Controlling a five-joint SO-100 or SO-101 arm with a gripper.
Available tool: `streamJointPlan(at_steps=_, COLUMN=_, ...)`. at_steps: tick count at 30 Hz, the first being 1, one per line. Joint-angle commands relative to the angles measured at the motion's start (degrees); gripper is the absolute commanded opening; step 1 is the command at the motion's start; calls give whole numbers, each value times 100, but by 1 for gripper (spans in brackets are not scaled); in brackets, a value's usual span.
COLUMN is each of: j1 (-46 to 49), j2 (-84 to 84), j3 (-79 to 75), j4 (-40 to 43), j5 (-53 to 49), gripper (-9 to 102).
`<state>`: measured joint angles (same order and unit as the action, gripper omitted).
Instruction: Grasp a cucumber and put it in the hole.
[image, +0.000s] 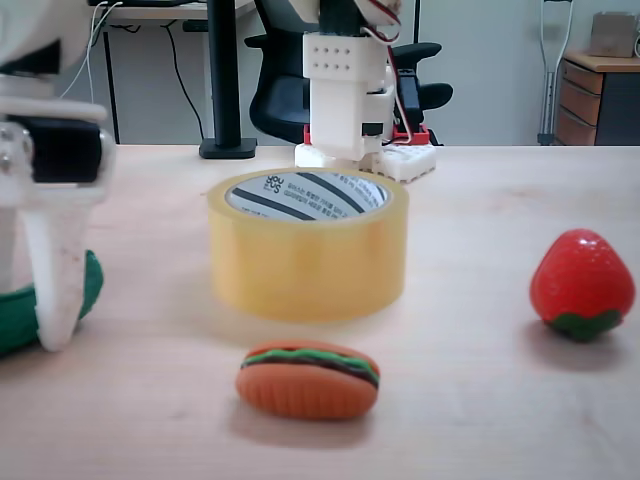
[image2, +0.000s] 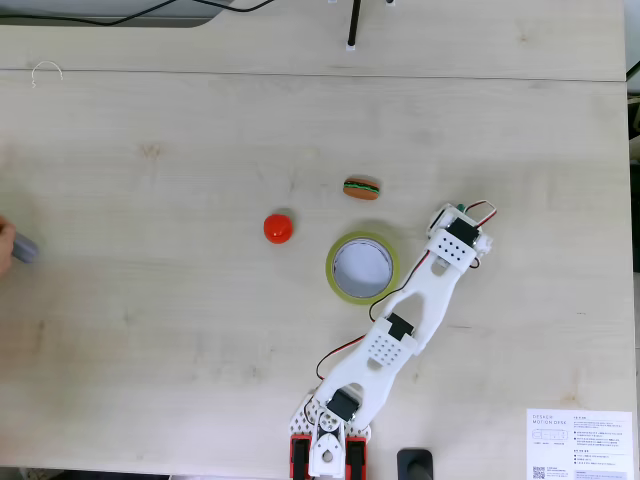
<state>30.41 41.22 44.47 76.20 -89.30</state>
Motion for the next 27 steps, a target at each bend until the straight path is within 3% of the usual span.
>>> streamJointPlan(at_steps=1, j1=-44, j2=-35, j3=18, j4=255, j5=-62, gripper=18)
streamJointPlan(at_steps=27, j1=-62, j2=18, j3=-97, j4=642, j5=-62, gripper=0)
